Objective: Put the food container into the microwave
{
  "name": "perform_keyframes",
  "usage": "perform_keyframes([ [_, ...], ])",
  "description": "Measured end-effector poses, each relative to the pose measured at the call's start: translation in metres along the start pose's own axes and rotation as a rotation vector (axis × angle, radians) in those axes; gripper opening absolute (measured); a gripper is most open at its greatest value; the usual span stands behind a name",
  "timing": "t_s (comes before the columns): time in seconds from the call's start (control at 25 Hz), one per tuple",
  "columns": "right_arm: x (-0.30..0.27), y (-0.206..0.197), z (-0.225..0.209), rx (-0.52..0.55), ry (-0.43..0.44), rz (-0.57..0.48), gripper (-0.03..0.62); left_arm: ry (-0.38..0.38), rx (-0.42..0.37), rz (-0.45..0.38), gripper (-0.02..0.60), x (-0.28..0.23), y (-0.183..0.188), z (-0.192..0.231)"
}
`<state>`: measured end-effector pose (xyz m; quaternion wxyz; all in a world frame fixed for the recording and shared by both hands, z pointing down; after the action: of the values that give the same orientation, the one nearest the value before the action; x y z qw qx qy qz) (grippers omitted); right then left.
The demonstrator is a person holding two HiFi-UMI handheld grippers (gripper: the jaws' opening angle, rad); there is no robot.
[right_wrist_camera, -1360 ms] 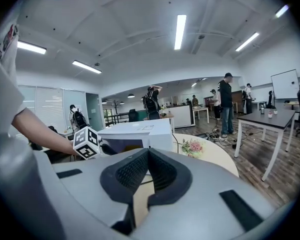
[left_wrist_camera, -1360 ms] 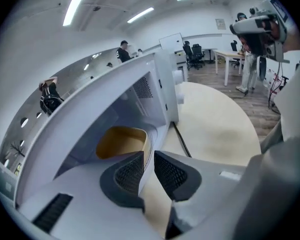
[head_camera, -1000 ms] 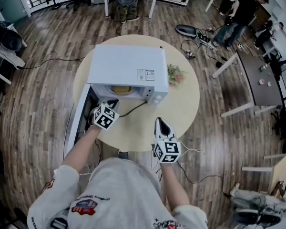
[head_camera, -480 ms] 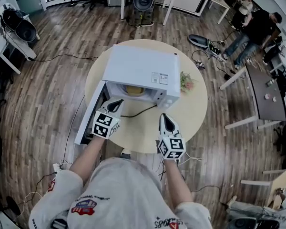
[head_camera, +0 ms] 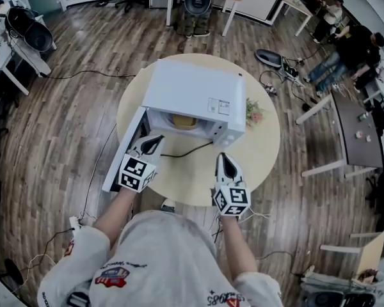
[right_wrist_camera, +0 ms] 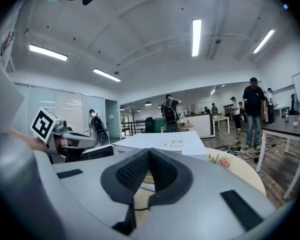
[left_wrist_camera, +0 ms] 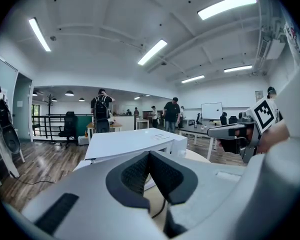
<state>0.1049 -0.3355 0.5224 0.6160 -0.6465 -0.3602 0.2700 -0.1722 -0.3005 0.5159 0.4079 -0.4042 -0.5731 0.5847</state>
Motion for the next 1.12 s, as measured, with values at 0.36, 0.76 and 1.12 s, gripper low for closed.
perform_keyframes([
  [0.36, 0.000, 0.001, -0.008, 0.015, -0.005, -0.012, -0.009, -0.008, 0.001, -0.011, 0.003, -0.002, 0.001, 0.001],
  [0.76, 0.004, 0.002, -0.023, 0.047, -0.014, -0.027, -0.008, -0.039, -0.006, 0.002, 0.003, -0.016, -0.016, -0.007],
  [1.12, 0.005, 0.002, -0.031, 0.038, -0.014, -0.019, -0.008, -0.044, 0.001, 0.014, 0.003, -0.023, -0.019, -0.012],
])
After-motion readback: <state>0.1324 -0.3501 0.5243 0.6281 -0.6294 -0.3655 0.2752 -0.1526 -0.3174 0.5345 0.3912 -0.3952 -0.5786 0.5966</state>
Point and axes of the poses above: the fingertips, and each gripper's own axes: x backward along the fingers, z to its left, y out of its top, the point moved 8 cm from there along x, backward along the fingers, and after that the axes turned 15 degrees about -z, right-handed, at the moved point
